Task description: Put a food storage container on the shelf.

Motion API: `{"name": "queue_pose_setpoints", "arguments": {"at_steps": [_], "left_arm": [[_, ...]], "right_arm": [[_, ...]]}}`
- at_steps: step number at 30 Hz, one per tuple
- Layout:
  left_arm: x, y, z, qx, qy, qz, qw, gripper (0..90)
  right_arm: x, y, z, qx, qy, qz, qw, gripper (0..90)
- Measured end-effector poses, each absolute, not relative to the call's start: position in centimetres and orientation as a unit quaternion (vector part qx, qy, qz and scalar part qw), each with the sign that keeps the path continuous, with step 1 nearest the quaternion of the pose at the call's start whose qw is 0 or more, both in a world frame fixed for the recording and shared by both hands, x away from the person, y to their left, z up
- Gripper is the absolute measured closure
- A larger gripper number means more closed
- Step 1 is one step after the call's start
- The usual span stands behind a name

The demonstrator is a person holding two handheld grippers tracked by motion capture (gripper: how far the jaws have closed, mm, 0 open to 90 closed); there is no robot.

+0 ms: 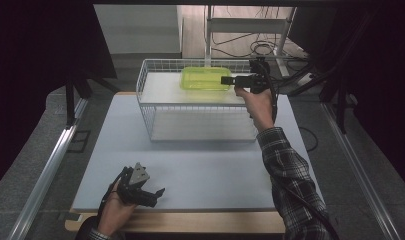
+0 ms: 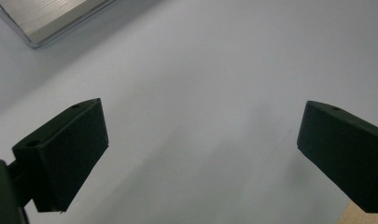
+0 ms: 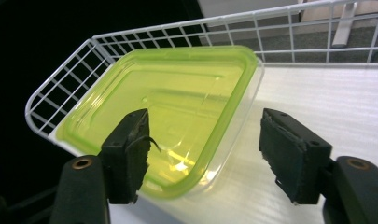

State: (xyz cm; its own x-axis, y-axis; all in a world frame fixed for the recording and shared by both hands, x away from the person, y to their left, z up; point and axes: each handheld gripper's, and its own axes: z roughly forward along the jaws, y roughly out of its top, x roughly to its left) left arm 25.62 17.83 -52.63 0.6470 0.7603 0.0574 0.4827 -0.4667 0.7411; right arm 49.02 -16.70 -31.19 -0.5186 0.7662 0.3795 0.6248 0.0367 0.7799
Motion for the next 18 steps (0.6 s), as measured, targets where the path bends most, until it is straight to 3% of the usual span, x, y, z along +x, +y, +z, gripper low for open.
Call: {"name": "queue_pose_setpoints", "arguments": {"at_steps": [18], "left_arm": [[25.7,18.4,-52.4,0.816,0.385,0.184,0.39,0.0]], "right_arm": [[45.0,-17.2,-32.0,0.42,0.754,0.497,0.089,16.8]]}}
